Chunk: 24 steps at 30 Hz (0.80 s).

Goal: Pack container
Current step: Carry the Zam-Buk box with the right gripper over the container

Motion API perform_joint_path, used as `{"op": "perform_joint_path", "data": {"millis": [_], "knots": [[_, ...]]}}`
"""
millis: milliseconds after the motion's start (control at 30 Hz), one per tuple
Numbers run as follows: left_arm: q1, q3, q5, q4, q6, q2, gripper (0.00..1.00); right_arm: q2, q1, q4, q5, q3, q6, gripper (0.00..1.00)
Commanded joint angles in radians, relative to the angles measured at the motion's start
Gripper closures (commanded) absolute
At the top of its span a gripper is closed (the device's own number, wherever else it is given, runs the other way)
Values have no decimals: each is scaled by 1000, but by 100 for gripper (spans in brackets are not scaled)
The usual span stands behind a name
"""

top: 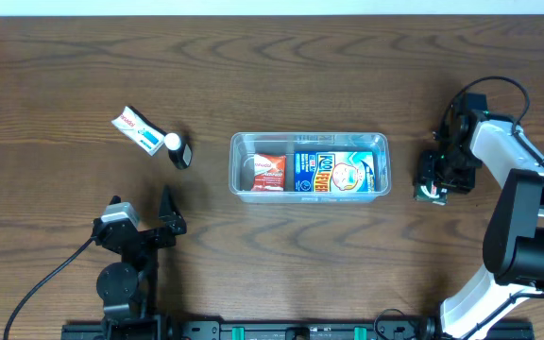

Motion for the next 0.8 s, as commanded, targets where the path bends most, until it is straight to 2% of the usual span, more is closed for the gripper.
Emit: {"op": "perform_joint_path", "data": {"millis": [0, 200, 367, 567, 767], "knots": [[4, -15, -4, -38, 9, -5, 2, 2, 5, -44, -24, 80, 27, 42], [4, -15, -4, -38, 9, -5, 2, -26, 5, -161, -190, 214, -25, 42], [4, -15, -4, -38, 9, -5, 2, -89, 6, -187, -289, 276, -27, 43], [4, -15, -4, -38, 9, -5, 2, -190, 28, -156, -391, 277, -26, 43], [4, -15, -4, -38, 9, -5, 2, -248, 134, -42, -551, 277, 1, 43]]}}
